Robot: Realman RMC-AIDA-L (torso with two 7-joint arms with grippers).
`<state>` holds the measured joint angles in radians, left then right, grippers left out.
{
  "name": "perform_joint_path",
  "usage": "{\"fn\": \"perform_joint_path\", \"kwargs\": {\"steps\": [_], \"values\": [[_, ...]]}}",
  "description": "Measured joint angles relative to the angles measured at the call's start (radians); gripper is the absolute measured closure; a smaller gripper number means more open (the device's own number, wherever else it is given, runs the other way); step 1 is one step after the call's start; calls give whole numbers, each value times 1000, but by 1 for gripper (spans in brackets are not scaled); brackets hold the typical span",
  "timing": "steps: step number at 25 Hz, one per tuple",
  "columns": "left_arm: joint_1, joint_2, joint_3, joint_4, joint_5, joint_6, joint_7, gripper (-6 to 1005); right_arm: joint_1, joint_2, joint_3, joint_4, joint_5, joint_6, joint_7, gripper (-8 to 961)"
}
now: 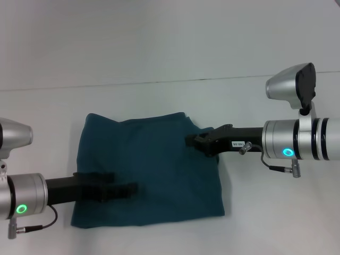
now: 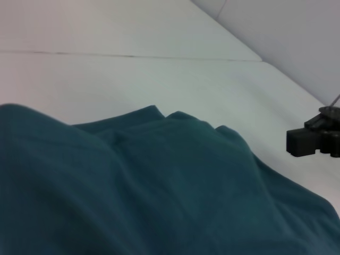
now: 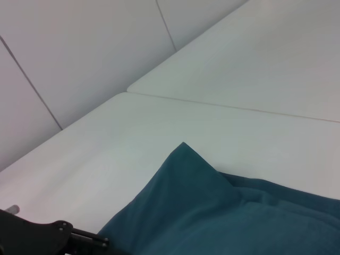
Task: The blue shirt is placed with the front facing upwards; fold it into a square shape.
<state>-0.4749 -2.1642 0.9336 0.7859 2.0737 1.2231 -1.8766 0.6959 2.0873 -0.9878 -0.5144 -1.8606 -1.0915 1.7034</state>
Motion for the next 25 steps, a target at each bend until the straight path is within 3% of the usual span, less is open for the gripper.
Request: {"fn": "perform_joint_path", "kwargs": {"steps": [11,18,25], "values": [[6,2,-62,68,-88,145,32,114,2,0,-7,-2,-6,-2,1,947],[0,1,-91,70,-98,115,43,114,26,10,-54,27,-4,17,-18,947],[1,1,-93,67,-115,104,47,115,102,13,-122,133,-1,127,-62,947]]}}
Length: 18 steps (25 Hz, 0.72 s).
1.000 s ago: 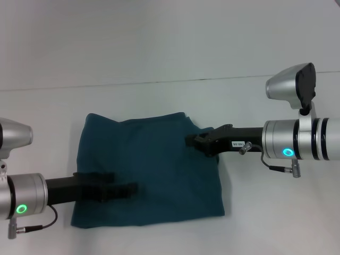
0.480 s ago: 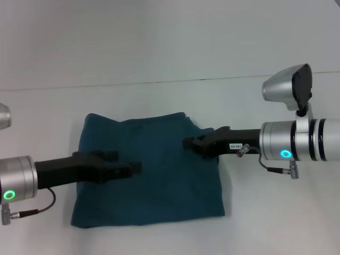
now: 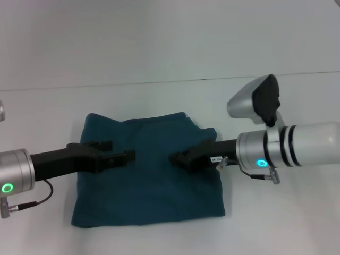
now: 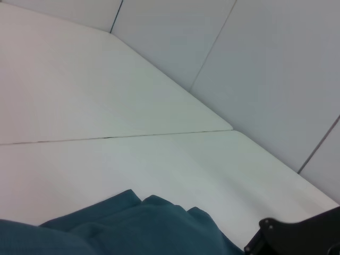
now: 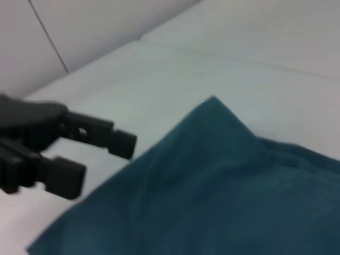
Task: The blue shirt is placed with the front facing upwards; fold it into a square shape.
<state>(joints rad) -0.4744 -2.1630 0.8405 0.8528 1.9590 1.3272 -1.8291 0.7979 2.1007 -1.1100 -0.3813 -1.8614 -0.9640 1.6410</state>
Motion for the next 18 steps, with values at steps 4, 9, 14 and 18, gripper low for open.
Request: {"fn": "perform_joint_path", "kwargs": {"steps": [4,9,14,18], "values": [[2,0,0,-3,-1,0,0,115,24,0,-41,34,1,76,0,948],[7,0,0,-4,-2,5,1,115,22,1,-51,15,5,78,-1,948],[12,0,-1,16,-17,42,1,115,-41,-1,-52,-92,82,-2,-30,948],[20,0,-26,36,-33,90,26,115,-124,-8,-48,-195,149,-87,-64,948]]}}
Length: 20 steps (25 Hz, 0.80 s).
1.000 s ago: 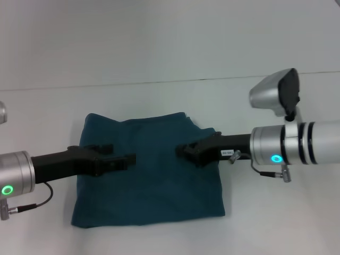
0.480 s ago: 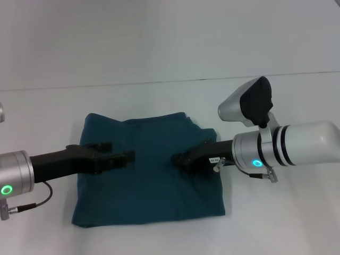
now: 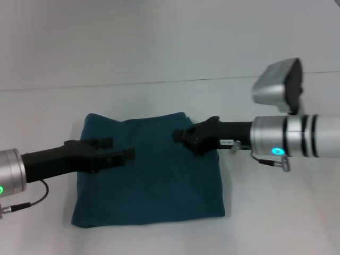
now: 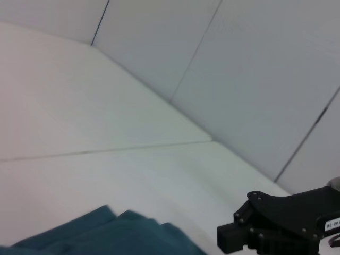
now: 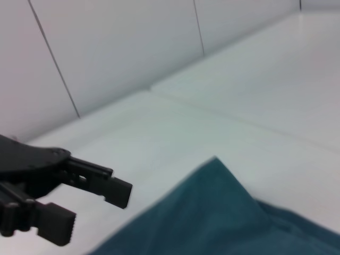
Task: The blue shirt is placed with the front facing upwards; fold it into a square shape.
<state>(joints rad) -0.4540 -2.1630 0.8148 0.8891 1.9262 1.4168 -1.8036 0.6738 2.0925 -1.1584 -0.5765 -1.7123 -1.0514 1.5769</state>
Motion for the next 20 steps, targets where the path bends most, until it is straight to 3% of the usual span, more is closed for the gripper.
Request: {"fn": "perform_joint_path", "kwargs": {"steps": [6,11,20], "values": [[23,-1,-26,1,-34,109,103,115,-134,-10,50,-90,54,-132,-99,947],[44,-6,-26,-13,-36,188,173,116,-215,-31,116,-96,49,-308,-177,873],[58,-8,-26,-109,-36,201,333,116,-269,-37,117,-106,-6,-391,-224,482]]}}
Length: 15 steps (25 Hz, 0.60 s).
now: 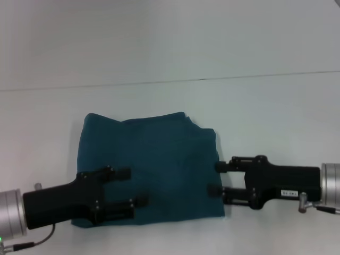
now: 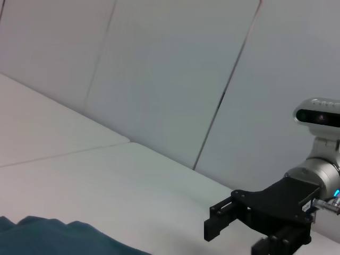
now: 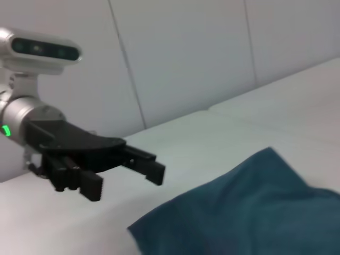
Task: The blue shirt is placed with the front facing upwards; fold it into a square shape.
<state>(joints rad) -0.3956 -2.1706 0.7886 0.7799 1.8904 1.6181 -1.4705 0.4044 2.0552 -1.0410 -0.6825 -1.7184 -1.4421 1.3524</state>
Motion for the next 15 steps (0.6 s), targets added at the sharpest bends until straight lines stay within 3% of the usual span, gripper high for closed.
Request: {"fn": "perform_joint_path", "kwargs": {"steps": [2,10,15], "values": [[0,0,0,-15,3,3,19,116,6,2,-1,-1,-23,-15,5,383],[-7,3,0,-43,9,-7,43,116,18,9,21,-3,-39,-17,8,222],[-3,3,0,-43,5,-6,43,115,24,6,44,-4,-39,-30,22,225]]}}
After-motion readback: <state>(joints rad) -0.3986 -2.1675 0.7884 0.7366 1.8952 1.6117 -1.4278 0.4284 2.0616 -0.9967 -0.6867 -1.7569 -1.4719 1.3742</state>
